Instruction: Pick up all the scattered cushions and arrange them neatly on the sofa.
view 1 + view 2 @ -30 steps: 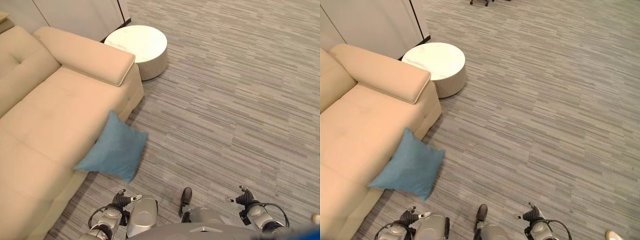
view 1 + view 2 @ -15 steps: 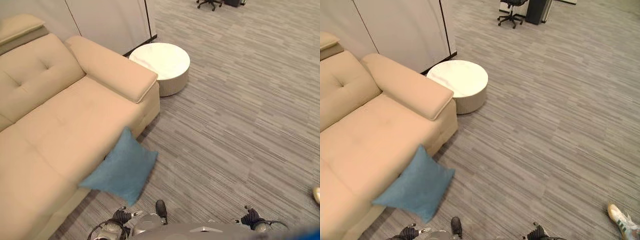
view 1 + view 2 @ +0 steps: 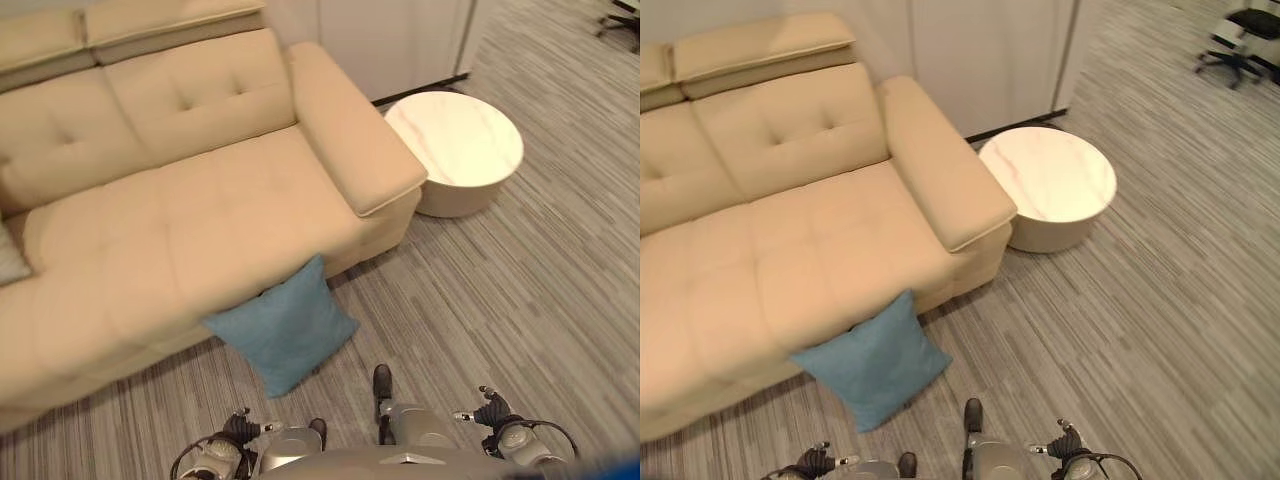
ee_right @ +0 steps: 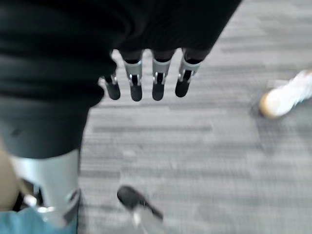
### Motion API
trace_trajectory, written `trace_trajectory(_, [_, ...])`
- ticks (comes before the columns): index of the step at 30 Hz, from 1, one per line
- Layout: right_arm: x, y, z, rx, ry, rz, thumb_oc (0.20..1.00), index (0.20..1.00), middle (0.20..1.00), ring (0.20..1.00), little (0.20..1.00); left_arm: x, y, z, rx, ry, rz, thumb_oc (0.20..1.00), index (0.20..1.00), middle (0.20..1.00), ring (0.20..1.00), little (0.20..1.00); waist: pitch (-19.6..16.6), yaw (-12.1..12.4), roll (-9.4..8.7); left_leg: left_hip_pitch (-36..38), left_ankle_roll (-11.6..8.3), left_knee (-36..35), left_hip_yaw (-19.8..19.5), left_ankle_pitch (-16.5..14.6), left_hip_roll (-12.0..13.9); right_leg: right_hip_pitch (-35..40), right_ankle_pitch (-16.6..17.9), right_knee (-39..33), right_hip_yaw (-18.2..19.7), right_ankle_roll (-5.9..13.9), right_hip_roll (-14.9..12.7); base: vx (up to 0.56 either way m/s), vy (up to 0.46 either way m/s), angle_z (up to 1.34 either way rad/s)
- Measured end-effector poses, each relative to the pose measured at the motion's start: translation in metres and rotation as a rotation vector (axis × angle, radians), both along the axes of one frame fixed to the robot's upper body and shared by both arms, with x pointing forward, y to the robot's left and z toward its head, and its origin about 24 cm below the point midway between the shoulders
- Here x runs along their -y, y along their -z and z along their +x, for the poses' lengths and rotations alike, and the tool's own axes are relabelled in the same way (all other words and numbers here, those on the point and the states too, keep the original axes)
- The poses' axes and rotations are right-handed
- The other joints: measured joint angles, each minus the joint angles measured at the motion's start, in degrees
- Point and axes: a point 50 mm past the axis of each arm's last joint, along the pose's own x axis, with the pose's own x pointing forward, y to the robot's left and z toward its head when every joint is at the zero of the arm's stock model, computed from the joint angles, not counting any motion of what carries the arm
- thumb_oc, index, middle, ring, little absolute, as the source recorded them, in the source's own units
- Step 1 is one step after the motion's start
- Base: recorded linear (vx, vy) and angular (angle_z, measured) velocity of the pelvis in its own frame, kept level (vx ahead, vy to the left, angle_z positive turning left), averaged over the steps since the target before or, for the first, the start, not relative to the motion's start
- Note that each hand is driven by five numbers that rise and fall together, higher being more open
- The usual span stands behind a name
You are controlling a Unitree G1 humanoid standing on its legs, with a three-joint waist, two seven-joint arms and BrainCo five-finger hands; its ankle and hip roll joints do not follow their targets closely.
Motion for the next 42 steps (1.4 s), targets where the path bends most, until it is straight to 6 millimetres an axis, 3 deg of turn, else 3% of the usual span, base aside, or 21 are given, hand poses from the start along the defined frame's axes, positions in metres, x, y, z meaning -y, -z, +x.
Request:
trace_trajectory(2, [0.002, -0.004, 0.008, 0.033, -0.002, -0.001, 1.0, 1.0, 1.0, 1.0, 1.0, -0.003, -0.004, 0.013, 0.035, 0.01, 0.009, 1.0, 1.0, 1.0, 1.0, 1.0, 0.5, -0.4, -1.46, -2.8, -2.85, 3.7, 2.2, 1.4, 0.4, 2.2, -0.9, -1.2, -4.9, -1.62, -0.6, -0.05, -0.08, 1.21])
trace_trajectory(4, [0.008, -0.007, 0.01, 0.043, -0.005, -0.016, 1.0, 1.0, 1.0, 1.0, 1.0, -0.002, -0.008, 0.025, 0.069, 0.022, 0.007, 1.0, 1.0, 1.0, 1.0, 1.0, 0.6, -1.7, -1.56, -3.5, -3.34, 1.7, 15.2, 1.2, 4.7, 2.9, -2.5, -1.5, -9.1, -4.0, -0.6, -0.01, -0.008, 1.14])
trace_trajectory(6, [0.006, -0.006, 0.01, 0.041, -0.003, -0.011, 1.0, 1.0, 1.0, 1.0, 1.0, -0.005, -0.009, 0.026, 0.067, 0.035, 0.023, 1.0, 1.0, 1.0, 1.0, 1.0, 0.7, -3.3, -1.68, -3.7, -3.72, -0.4, 27.4, 1.5, 10.7, 3.7, -3.2, -1.5, -12.6, -4.56, -0.5, 0.11, 0.047, 0.89])
trace_trajectory(7, [0.006, -0.004, 0.005, 0.026, 0.004, -0.009, 1.0, 1.0, 1.0, 1.0, 1.0, -0.005, -0.009, 0.026, 0.067, 0.042, 0.024, 1.0, 1.0, 1.0, 1.0, 1.0, 0.6, -3.8, -1.54, -3.4, -4.33, -1.2, 29.2, 2.0, 12.1, 4.2, -3.6, -1.5, -13.2, -4.37, -0.5, 0.17, 0.089, 0.67])
trace_trajectory(9, [0.006, 0.0, -0.007, -0.015, 0.015, -0.01, 1.0, 1.0, 1.0, 1.0, 1.0, -0.001, -0.009, 0.028, 0.067, 0.047, 0.018, 1.0, 1.0, 1.0, 1.0, 1.0, -0.2, -4.5, -0.89, -4.1, -5.51, -3.9, 28.2, 3.0, 12.8, 5.5, -4.9, -1.6, -14.3, -1.97, -0.9, 0.12, 0.105, 0.53])
trace_trajectory(11, [0.01, 0.005, -0.027, -0.074, 0.036, -0.019, 1.0, 1.0, 1.0, 1.0, 1.0, 0.005, -0.007, 0.026, 0.065, 0.048, 0.001, 1.0, 1.0, 1.0, 1.0, 1.0, -1.5, -4.6, 0.57, -4.4, -4.79, -5.5, 28.1, 3.5, 13.0, 6.0, -4.8, -1.5, -14.6, -1.64, -0.9, 0.03, 0.142, 0.19])
trace_trajectory(13, [0.011, 0.006, -0.031, -0.082, 0.039, -0.022, 1.0, 1.0, 1.0, 1.0, 1.0, 0.005, -0.004, 0.017, 0.04, 0.042, -0.002, 1.0, 1.0, 1.0, 1.0, 1.0, -2.3, -4.7, 1.66, -4.4, -3.86, -5.7, 27.9, 4.7, 12.8, 6.0, -4.4, -0.9, -14.9, -1.0, -1.0, 0.08, 0.177, -0.16])
trace_trajectory(14, [0.009, 0.009, -0.041, -0.105, 0.044, -0.012, 1.0, 1.0, 1.0, 1.0, 1.0, 0.003, 0.0, 0.004, 0.003, 0.03, 0.002, 1.0, 1.0, 1.0, 1.0, 1.0, -4.1, -4.9, 2.0, -4.4, -2.7, -6.1, 26.6, 6.7, 11.0, 5.8, -5.1, 0.7, -13.5, 1.11, -2.4, 0.15, 0.261, -0.01])
trace_trajectory(17, [0.0, 0.014, -0.056, -0.149, 0.059, 0.009, 1.0, 1.0, 1.0, 1.0, 1.0, -0.003, 0.001, -0.006, -0.027, 0.022, 0.018, 1.0, 1.0, 1.0, 1.0, 1.0, -7.0, -5.2, 0.23, -2.1, -0.44, -9.8, 26.8, 7.1, 6.2, 4.3, -6.1, 4.1, -11.9, 3.23, -6.7, 0.11, 0.28, 0.06])
trace_trajectory(19, [-0.012, 0.014, -0.041, -0.105, 0.044, 0.043, 1.0, 1.0, 1.0, 1.0, 1.0, -0.008, -0.002, 0.002, -0.004, 0.026, 0.03, 1.0, 1.0, 1.0, 1.0, 1.0, -7.6, -4.7, -0.83, -1.8, 2.76, -10.0, 27.6, 6.2, 2.9, 2.1, -6.0, 7.7, -9.9, 5.2, -9.8, 0.01, 0.248, -0.15])
trace_trajectory(23, [-0.025, 0.002, 0.007, 0.025, 0.001, 0.074, 1.0, 1.0, 1.0, 1.0, 1.0, -0.024, -0.01, 0.015, 0.029, 0.028, 0.074, 1.0, 1.0, 1.0, 1.0, 1.0, -3.9, -4.3, -1.8, -1.9, 5.08, -9.3, 30.3, 5.4, 0.8, -3.2, -4.3, 15.0, -6.4, 7.39, -12.6, -0.01, 0.15, -0.26])
trace_trajectory(25, [-0.027, 0.001, 0.01, 0.047, -0.006, 0.083, 1.0, 1.0, 1.0, 1.0, 1.0, -0.027, -0.015, 0.026, 0.061, 0.032, 0.092, 1.0, 1.0, 1.0, 1.0, 1.0, -3.3, -4.4, -1.23, -2.2, 5.51, -9.9, 29.5, 4.8, 0.5, -4.4, -5.2, 15.8, -3.2, 9.98, -12.5, 0.06, 0.024, 0.22])
trace_trajectory(28, [-0.026, 0.002, 0.006, 0.033, -0.003, 0.082, 1.0, 1.0, 1.0, 1.0, 1.0, -0.031, -0.015, 0.022, 0.054, 0.027, 0.103, 1.0, 1.0, 1.0, 1.0, 1.0, -3.3, -4.4, -1.35, -1.4, 6.07, -11.6, 28.0, 5.5, -0.7, -2.5, -5.2, 9.5, -0.8, 10.05, -11.0, 0.09, -0.043, 0.28])
trace_trajectory(29, [-0.023, 0.006, -0.003, -0.007, 0.009, 0.073, 1.0, 1.0, 1.0, 1.0, 1.0, -0.031, -0.014, 0.019, 0.047, 0.025, 0.102, 1.0, 1.0, 1.0, 1.0, 1.0, -3.2, -4.6, -1.28, -1.1, 5.88, -11.6, 26.4, 5.6, -1.1, 0.0, -4.9, 5.1, -0.5, 10.06, -10.2, 0.11, -0.094, 0.6])
trace_trajectory(30, [-0.021, 0.008, -0.007, -0.025, 0.014, 0.069, 1.0, 1.0, 1.0, 1.0, 1.0, -0.032, -0.012, 0.013, 0.037, 0.018, 0.103, 1.0, 1.0, 1.0, 1.0, 1.0, -3.2, -3.8, -1.6, -0.3, 5.54, -11.8, 25.9, 5.4, -1.8, 1.4, -4.1, 4.1, -0.5, 9.2, -10.3, 0.09, -0.13, 0.57])
trace_trajectory(34, [-0.017, 0.006, -0.007, -0.017, 0.016, 0.06, 1.0, 1.0, 1.0, 1.0, 1.0, -0.023, -0.005, -0.006, -0.006, 0.005, 0.076, 1.0, 1.0, 1.0, 1.0, 1.0, -2.6, -3.1, 0.77, -0.6, 3.22, -11.7, 23.2, 5.8, 0.6, 4.3, -3.3, 0.4, -2.9, 7.0, -7.8, 0.04, -0.101, 0.29])
trace_trajectory(36, [-0.017, 0.006, -0.008, -0.018, 0.019, 0.06, 1.0, 1.0, 1.0, 1.0, 1.0, -0.019, -0.001, -0.017, -0.033, -0.001, 0.063, 1.0, 1.0, 1.0, 1.0, 1.0, -2.4, -3.2, 0.99, -0.4, 2.71, -11.5, 22.1, 6.0, 1.7, 5.8, -3.3, -1.1, -4.1, 6.32, -6.6, 0.05, -0.071, 0.19])
trace_trajectory(38, [-0.016, 0.006, -0.007, -0.012, 0.023, 0.059, 1.0, 1.0, 1.0, 1.0, 1.0, -0.018, -0.002, -0.016, -0.028, 0.0, 0.06, 1.0, 1.0, 1.0, 1.0, 1.0, -2.4, -3.3, 0.95, -0.4, 2.46, -11.5, 22.0, 6.1, 2.1, 6.0, -3.6, -1.1, -4.5, 5.86, -6.2, 0.04, -0.065, 0.11])
trace_trajectory(41, [-0.012, -0.001, 0.006, 0.044, 0.027, 0.049, 1.0, 1.0, 1.0, 1.0, 1.0, -0.011, -0.012, 0.021, 0.102, 0.021, 0.04, 1.0, 1.0, 1.0, 1.0, 1.0, -1.7, -3.2, 0.99, -1.3, 1.91, -11.1, 21.1, 6.5, 2.7, 5.4, -3.8, -0.8, -5.1, 5.54, -5.5, -0.27, -0.09, 0.09])
trace_trajectory(42, [-0.009, -0.016, 0.032, 0.161, 0.016, 0.049, 1.0, 1.0, 1.0, 1.0, 1.0, -0.008, -0.029, 0.058, 0.255, 0.013, 0.032, 1.0, 1.0, 1.0, 1.0, 1.0, -0.1, -3.1, 0.94, -7.2, 1.72, -7.6, 20.4, 6.3, 3.0, -0.3, -4.3, 2.6, -5.1, 5.67, -6.0, -0.33, -0.06, 0.12])
